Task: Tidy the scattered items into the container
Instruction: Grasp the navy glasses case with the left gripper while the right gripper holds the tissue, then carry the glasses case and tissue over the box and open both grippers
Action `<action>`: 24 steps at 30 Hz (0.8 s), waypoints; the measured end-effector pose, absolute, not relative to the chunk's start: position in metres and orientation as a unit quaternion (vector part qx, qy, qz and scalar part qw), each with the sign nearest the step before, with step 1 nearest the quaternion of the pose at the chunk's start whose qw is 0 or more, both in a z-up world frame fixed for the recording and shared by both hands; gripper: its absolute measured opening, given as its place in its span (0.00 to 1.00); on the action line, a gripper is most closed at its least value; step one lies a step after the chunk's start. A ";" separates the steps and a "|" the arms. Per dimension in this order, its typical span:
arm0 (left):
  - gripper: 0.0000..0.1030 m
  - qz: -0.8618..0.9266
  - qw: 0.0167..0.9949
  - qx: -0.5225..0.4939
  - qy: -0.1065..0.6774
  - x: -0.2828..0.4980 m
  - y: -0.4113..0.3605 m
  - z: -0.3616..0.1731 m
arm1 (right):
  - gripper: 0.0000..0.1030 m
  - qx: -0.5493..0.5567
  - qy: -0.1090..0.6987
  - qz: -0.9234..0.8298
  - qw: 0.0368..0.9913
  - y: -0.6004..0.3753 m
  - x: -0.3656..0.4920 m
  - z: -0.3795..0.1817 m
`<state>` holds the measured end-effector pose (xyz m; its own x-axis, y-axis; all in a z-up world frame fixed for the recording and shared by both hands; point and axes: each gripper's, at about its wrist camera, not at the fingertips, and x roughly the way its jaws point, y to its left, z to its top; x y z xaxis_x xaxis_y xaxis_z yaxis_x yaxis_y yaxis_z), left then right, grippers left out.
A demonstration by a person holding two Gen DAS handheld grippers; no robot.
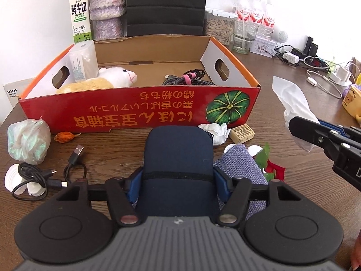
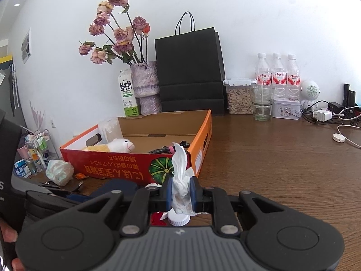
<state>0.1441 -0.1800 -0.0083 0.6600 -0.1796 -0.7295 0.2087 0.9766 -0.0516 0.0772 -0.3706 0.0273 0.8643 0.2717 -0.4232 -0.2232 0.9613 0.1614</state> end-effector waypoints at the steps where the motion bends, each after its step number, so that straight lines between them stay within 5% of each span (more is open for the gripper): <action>1: 0.62 -0.108 0.912 0.014 0.395 0.143 -0.178 -0.006 | 0.15 0.054 0.226 0.127 0.964 -0.371 0.076 0.029; 24: 0.62 -0.110 0.948 -0.043 0.297 0.142 -0.113 0.054 | 0.15 0.018 0.202 0.134 0.970 -0.298 0.089 0.074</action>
<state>0.1421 -0.1129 0.0538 0.7998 -0.2340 -0.5527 0.1829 0.9721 -0.1469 0.0893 -0.2978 0.0743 0.8828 0.2675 -0.3862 -0.2532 0.9633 0.0885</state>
